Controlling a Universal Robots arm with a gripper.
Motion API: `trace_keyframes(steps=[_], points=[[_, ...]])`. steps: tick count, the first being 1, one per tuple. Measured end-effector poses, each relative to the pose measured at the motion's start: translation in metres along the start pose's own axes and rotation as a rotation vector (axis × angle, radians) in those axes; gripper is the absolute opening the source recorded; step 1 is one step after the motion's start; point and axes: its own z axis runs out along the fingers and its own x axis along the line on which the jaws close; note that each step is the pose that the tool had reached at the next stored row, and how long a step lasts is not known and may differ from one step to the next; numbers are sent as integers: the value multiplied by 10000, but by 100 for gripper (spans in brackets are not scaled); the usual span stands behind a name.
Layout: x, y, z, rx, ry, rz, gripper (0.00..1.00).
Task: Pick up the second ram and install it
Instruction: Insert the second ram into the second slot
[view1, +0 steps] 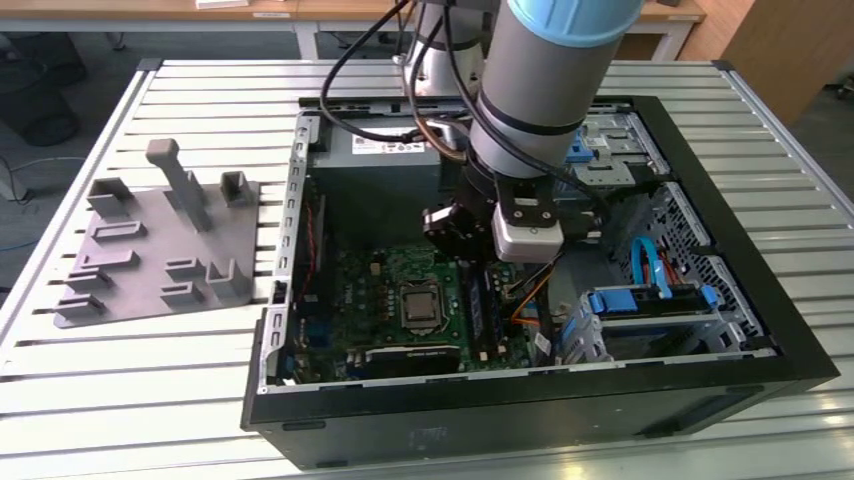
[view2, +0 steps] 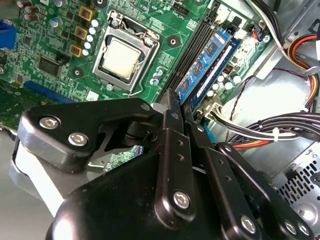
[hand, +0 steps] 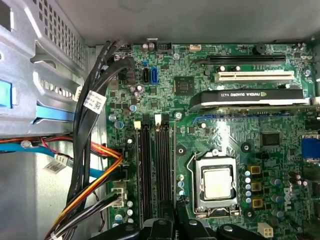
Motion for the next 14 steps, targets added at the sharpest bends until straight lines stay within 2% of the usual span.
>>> trace_keyframes(steps=[1,5,6,14], points=[[-1,0,1,3,85,1,14],[-15,0,9,34,661,6,14],[-16,0,10,39,736,8,14],[-22,1,10,35,784,8,14]])
